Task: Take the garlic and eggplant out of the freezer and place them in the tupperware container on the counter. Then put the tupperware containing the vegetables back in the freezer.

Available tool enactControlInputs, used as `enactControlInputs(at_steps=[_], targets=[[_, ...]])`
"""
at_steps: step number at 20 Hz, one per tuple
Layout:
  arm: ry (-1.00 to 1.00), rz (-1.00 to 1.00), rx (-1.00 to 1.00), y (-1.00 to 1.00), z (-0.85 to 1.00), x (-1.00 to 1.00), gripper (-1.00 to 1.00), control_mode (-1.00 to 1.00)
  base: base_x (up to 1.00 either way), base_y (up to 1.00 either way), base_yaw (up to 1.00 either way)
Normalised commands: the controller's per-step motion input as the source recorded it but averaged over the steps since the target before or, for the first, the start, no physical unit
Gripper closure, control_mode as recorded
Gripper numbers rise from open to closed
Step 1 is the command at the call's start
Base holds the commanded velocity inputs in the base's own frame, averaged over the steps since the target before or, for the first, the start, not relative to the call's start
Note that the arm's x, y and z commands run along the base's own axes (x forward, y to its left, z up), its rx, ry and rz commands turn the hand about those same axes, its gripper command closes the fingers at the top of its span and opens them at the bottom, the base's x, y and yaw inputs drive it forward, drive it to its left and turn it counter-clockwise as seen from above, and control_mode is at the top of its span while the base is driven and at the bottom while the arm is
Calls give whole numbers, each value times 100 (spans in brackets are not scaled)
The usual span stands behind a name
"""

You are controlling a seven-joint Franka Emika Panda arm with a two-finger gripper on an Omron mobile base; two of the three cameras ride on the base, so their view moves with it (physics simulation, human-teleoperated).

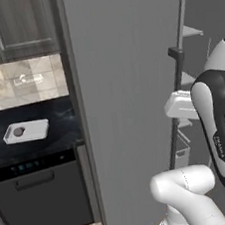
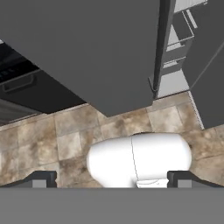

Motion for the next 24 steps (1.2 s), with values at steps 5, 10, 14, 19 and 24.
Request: enactControlInputs(at_steps=[5,10,14,19,24], targets=[[0,0,0,0,0,0,-100,100,0,-49,2],[0,0,0,0,0,0,-100,100,22,-46,1],[0,0,0,0,0,0,-100,100,11,-59,0],[0,0,0,0,0,0,-100,100,29,-56,0],[0,0,0,0,0,0,-100,100,56,-29,0]])
